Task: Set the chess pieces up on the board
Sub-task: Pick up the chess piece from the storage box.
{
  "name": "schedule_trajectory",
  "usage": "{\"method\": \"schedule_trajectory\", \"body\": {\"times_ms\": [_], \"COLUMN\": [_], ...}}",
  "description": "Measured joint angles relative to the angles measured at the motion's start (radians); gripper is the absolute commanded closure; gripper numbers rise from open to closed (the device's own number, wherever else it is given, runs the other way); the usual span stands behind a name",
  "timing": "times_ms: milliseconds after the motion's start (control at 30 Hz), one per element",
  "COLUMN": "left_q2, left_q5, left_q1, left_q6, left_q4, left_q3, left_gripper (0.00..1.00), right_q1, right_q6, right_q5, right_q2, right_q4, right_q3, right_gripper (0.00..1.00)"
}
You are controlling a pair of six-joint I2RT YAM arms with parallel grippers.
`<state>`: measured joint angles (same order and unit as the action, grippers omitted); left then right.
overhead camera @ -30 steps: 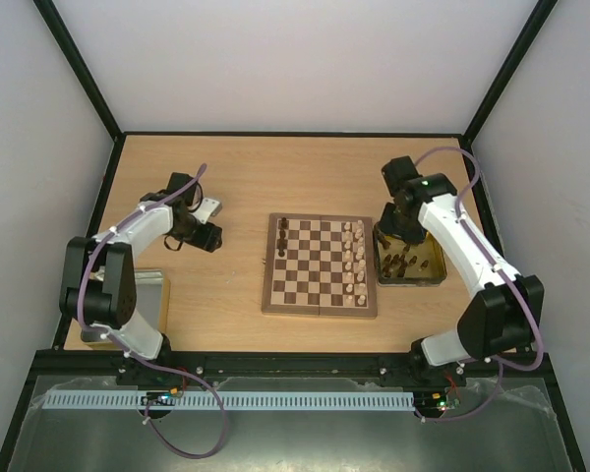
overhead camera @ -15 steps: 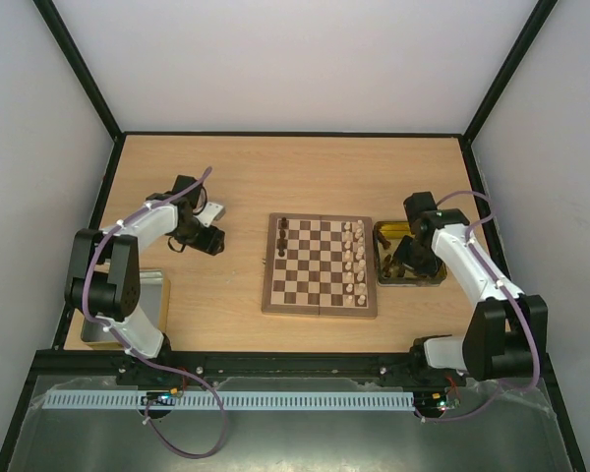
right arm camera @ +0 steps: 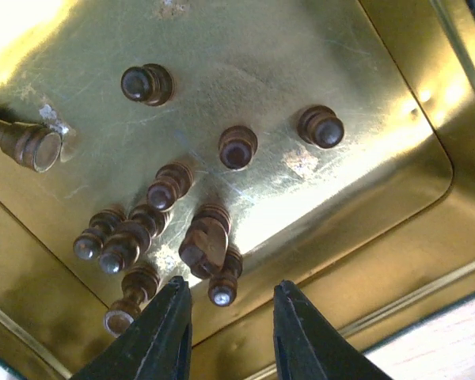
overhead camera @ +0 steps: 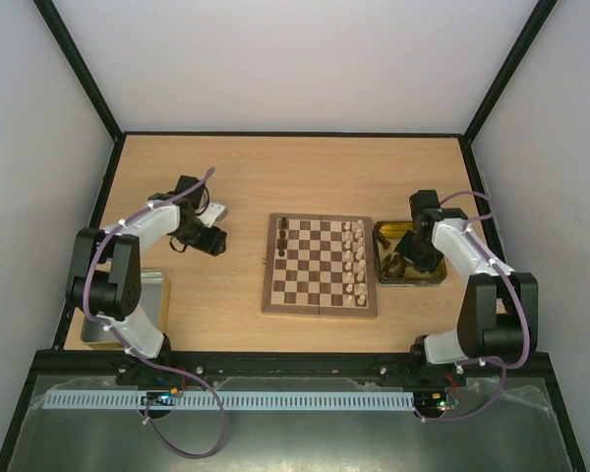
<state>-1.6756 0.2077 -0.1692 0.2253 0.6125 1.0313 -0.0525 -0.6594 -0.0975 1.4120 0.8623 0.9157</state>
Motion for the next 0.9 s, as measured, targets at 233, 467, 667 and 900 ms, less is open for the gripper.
{"method": "schedule_trajectory", "body": {"times_ms": [233, 467, 667, 900], "left_q2": [-0.011, -0.026, -0.033, -0.034], "left_q5": [0.0, 0.0, -0.003, -0.004], "left_q1": [-0.001, -0.005, -0.011, -0.012], "left_q6": [0.0, 0.0, 0.0, 0.0], "left_q4": [0.0, 0.003, 0.003, 0.003], "left_q3": [0.002, 0.016, 0.031, 0.032], "left_gripper": [0.29, 0.29, 0.28, 0.28], "right_q1": [0.009, 0.01, 0.01, 0.012], "right_q6": [0.008, 0.03, 0.042, 0.051], "right_q5": [-0.013, -0.028, -0.032, -0.032], "right_q2": [0.035, 0.065, 0.106, 0.12], "right_q4": [-0.035, -0.058, -0.072, -0.087], "right_q3": [0.0, 0.001, 0.002, 0.002], "right_gripper": [0.73, 0.73, 0.8, 0.88]}}
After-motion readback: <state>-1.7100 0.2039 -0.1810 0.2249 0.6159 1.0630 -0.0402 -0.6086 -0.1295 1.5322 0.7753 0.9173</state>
